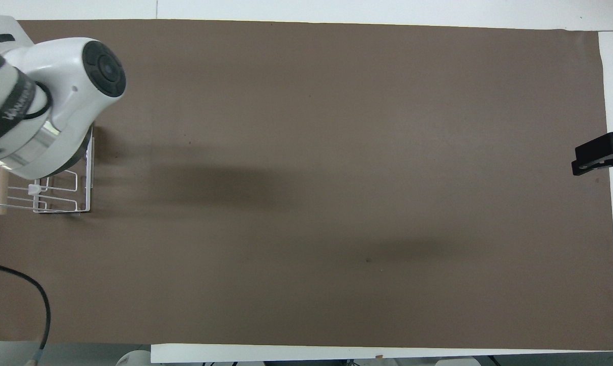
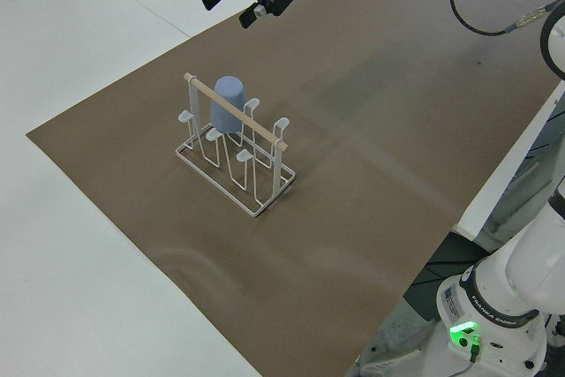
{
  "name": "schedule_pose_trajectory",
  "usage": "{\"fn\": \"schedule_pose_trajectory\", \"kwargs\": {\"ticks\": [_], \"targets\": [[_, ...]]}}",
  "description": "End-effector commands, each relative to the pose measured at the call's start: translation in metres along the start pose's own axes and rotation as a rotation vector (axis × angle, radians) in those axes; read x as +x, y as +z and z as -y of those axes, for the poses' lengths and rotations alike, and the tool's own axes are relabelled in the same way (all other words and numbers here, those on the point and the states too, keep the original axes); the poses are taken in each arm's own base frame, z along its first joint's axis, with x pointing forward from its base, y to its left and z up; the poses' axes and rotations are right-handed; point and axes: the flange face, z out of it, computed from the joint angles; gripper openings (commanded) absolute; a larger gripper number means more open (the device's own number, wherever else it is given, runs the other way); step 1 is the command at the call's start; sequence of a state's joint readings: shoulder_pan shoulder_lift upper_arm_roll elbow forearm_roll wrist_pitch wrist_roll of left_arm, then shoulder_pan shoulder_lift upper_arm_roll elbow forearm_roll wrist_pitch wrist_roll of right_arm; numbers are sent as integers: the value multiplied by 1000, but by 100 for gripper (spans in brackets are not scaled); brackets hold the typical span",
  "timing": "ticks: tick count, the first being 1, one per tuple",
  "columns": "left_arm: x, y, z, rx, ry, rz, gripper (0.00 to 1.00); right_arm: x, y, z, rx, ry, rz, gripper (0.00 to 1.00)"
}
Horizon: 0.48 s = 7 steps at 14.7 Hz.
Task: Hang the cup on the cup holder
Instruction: 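Release the cup on the rack and lift the left gripper away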
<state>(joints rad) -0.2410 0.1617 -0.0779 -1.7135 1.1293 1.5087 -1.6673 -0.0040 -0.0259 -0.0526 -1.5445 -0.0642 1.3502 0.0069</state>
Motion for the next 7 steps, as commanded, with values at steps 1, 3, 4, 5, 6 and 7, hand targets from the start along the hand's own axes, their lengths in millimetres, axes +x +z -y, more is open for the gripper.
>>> {"fn": "schedule_pose_trajectory", "kwargs": {"ticks": [1, 3, 4, 5, 6, 7], "targets": [[16, 27, 10, -46, 93, 139, 99, -5, 0, -2, 20, -17, 5, 99], [22, 45, 10, -98, 188, 246, 99, -5, 0, -2, 20, -17, 5, 99], [22, 54, 9, -130, 253, 296, 100, -5, 0, -2, 20, -17, 7, 99], [21, 59, 8, -163, 321, 340, 100, -5, 0, -2, 20, -17, 7, 99], [17, 55, 6, -221, 406, 399, 100, -5, -1, -2, 20, -17, 4, 99], [14, 53, 6, -286, 490, 466, 100, -5, -1, -2, 20, -17, 4, 99]]}}
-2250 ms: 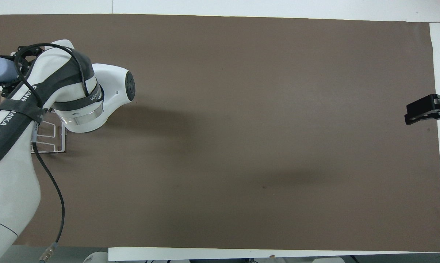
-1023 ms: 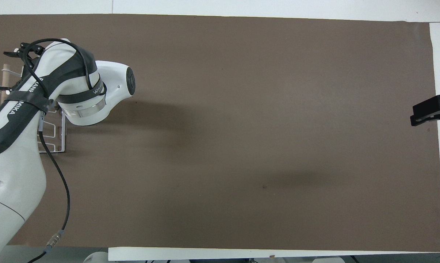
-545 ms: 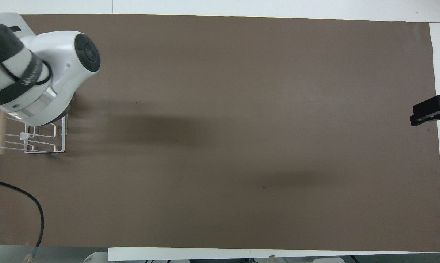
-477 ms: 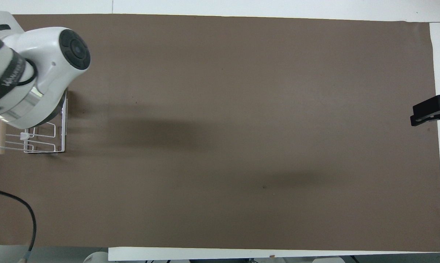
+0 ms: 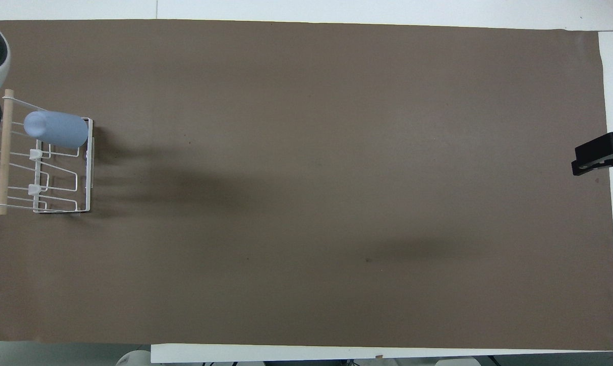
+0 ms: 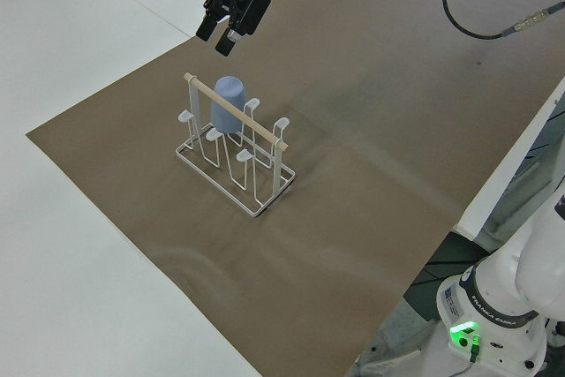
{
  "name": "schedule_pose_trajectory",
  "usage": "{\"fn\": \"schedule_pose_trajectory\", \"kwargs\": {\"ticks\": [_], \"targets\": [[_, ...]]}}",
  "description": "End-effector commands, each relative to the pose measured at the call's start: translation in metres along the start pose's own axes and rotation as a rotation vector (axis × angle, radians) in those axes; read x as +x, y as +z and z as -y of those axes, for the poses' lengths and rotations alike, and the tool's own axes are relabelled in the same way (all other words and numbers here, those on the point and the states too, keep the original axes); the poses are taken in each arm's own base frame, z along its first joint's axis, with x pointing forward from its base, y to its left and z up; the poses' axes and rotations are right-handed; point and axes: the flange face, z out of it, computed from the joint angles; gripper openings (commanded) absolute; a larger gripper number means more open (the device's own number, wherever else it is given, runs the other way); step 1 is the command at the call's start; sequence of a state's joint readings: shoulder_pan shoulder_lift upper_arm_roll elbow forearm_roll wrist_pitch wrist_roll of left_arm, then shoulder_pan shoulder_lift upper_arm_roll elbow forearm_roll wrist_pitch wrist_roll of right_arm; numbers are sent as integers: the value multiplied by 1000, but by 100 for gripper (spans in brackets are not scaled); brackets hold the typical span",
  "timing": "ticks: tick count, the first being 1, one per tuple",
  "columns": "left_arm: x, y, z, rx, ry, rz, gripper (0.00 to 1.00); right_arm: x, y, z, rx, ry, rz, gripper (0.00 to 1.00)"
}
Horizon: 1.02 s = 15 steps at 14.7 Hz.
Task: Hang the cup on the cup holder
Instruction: 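Release the cup on the rack and lift the left gripper away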
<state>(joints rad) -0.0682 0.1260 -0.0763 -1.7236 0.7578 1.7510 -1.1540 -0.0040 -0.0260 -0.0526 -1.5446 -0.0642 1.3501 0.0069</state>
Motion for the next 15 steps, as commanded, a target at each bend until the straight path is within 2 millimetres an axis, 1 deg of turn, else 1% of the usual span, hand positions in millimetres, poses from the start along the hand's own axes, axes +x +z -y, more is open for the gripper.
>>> {"fn": "schedule_pose_trajectory", "kwargs": {"ticks": [1, 3, 4, 7, 8, 10, 11, 12, 13, 15], "targets": [[-10, -13, 2, -153, 227, 125, 100, -5, 0, -2, 18, -17, 5, 99], [-15, -22, 9, -293, 439, 241, 100, -5, 0, -2, 20, -17, 7, 99], [-15, -21, 15, -355, 492, 293, 100, -5, -1, -2, 20, -17, 4, 99], [-28, -40, 28, -496, 676, 427, 100, -5, 0, -2, 20, -17, 5, 99], [-30, -46, 32, -549, 756, 464, 100, -5, -1, -2, 20, -17, 5, 99], [-31, -54, 36, -609, 892, 480, 100, -5, -1, -2, 20, -17, 4, 99], [-32, -55, 36, -633, 931, 480, 100, -5, 0, -2, 20, -17, 5, 99], [-29, -60, 35, -666, 962, 464, 100, -5, -1, -2, 20, -17, 4, 99], [-21, -68, 33, -678, 965, 449, 100, -5, 0, -2, 18, -17, 5, 99], [-16, -76, 30, -680, 975, 442, 100, -5, 0, -2, 20, -17, 5, 99]]}}
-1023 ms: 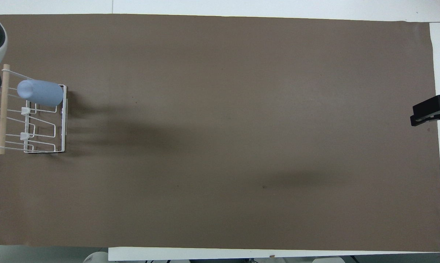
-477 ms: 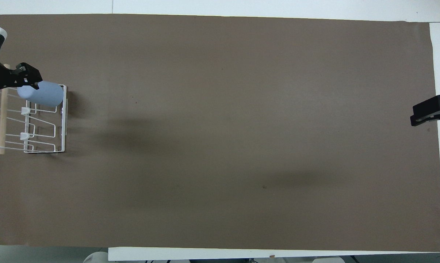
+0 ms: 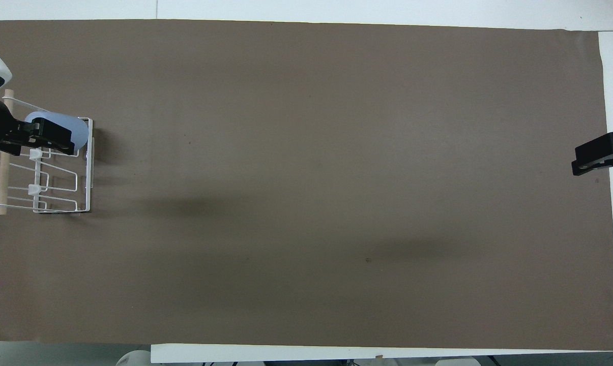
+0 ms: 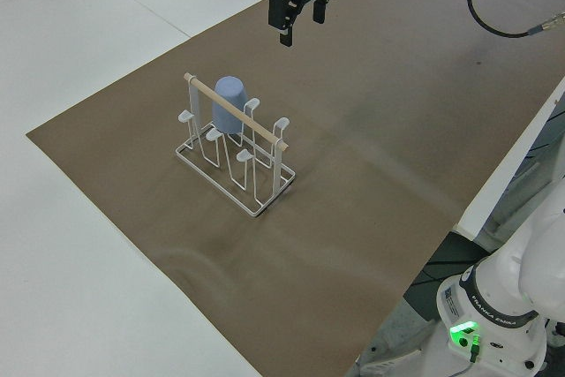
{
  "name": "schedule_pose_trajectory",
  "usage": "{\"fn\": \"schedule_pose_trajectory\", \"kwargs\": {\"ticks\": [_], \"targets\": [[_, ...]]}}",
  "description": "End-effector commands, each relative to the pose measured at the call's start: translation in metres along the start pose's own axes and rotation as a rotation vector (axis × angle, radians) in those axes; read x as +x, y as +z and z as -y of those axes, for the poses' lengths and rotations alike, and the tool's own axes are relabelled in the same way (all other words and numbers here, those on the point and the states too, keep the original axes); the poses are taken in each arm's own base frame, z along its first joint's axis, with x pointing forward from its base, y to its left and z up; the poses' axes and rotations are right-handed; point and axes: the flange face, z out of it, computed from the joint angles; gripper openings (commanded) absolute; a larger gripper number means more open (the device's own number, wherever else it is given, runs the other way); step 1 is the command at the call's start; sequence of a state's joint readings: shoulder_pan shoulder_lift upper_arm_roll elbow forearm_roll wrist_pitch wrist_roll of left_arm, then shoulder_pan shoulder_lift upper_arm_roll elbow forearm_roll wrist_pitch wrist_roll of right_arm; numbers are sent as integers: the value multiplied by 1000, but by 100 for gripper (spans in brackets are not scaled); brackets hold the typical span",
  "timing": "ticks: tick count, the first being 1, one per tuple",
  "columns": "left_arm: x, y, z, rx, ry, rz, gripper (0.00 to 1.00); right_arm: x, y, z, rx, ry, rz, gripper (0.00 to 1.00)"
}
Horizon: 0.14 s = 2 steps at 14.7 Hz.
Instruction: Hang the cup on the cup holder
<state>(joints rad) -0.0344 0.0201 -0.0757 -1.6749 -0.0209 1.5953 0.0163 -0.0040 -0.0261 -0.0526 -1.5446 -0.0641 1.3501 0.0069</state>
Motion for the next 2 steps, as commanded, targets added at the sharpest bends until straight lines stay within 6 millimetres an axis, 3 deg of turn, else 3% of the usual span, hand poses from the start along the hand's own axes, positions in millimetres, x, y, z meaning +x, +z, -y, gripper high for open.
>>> {"fn": "schedule_pose_trajectory", "kwargs": {"ticks": [1, 2], "targets": [[7, -13, -3, -12, 40, 6, 100, -5, -1, -2, 20, -17, 4, 99], [7, -13, -4, -14, 48, 4, 100, -5, 0, -2, 20, -17, 7, 99]]}}
